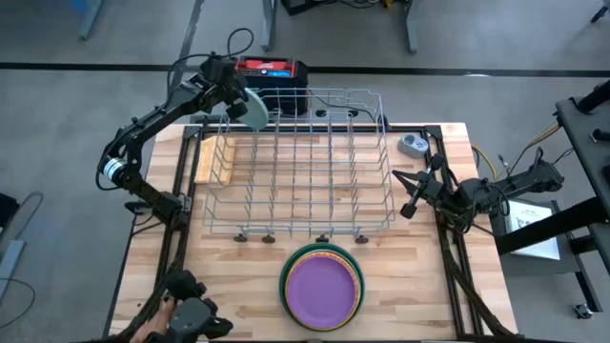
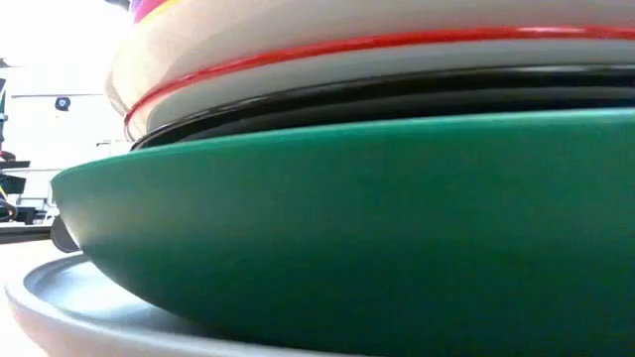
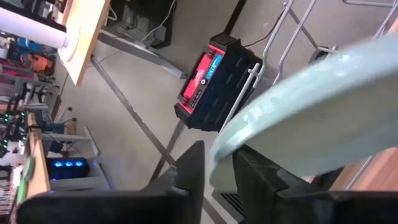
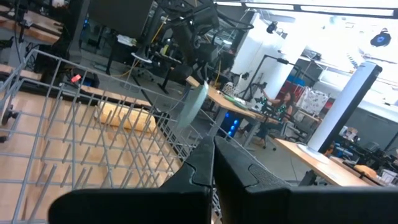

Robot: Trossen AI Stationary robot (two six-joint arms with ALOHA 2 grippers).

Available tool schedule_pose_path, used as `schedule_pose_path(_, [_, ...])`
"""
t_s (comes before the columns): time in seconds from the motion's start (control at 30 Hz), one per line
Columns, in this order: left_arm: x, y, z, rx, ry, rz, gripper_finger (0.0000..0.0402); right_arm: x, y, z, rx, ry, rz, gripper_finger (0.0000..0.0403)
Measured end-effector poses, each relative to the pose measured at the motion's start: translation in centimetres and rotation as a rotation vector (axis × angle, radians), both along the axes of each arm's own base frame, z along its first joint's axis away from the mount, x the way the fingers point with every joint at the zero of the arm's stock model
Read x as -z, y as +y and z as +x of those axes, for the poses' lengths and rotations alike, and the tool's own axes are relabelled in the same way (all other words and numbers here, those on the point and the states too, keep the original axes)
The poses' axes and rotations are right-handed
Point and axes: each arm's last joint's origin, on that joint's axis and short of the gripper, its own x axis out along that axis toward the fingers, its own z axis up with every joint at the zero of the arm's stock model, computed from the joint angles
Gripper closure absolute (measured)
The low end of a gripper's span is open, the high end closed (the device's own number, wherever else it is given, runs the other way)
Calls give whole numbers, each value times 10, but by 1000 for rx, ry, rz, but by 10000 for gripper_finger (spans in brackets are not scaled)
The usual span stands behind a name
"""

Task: Sort dishes
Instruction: Put the blue plate into the dishwasher rack

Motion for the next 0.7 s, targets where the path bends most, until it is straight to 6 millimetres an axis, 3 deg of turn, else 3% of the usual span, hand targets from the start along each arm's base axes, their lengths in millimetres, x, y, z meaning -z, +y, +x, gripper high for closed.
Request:
schedule_pose_path(0.43, [2, -1, -1, -29, -17, -28, 268, 0, 0, 0, 0, -2, 3, 403])
schedule_pose_path(0.7, [7, -5, -7, -136, 31, -64, 212, 0, 0, 0, 0, 1, -2, 403])
